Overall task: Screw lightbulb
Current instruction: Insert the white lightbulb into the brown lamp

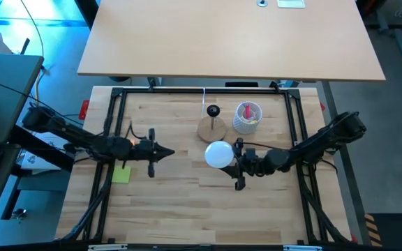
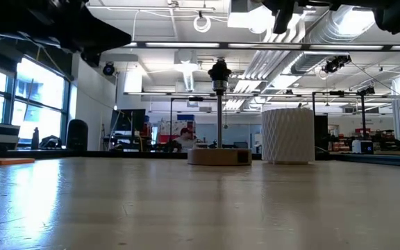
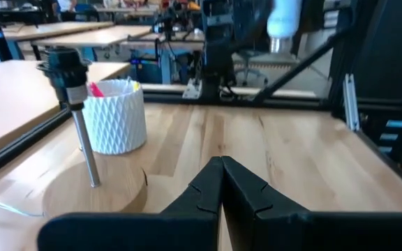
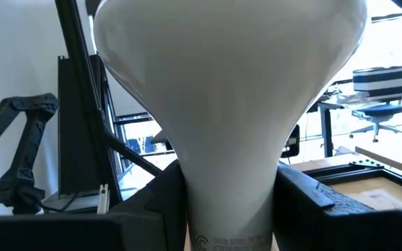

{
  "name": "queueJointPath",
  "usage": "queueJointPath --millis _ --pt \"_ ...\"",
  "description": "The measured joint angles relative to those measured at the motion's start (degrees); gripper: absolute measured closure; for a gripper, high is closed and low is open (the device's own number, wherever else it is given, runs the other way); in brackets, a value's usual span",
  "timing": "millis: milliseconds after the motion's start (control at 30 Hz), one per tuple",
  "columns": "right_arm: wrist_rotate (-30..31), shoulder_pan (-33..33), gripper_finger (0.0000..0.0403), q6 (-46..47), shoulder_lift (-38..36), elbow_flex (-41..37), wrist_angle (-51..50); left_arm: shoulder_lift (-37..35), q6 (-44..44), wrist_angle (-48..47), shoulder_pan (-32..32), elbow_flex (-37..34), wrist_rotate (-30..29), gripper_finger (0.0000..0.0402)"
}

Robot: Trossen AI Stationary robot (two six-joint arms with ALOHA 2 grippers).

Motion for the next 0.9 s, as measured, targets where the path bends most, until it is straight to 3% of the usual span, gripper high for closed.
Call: queueJointPath --millis 267,667,900 --pt "0.0 1.0 0.0255 -0.9 0.0 0.0 0.8 6.4 -0.1 2.3 0.0 1.7 0.1 0.0401" --pt "0.0 1.0 0.0255 -1.4 0.0 0.0 2.0 10.3 -1.2 9.7 0.1 1.7 3.1 0.0401" --pt "-3.5 0.5 0.0255 -2.4 0.0 0.1 6.1 17.0 -0.5 19.5 0.1 1.7 6.2 0.0402"
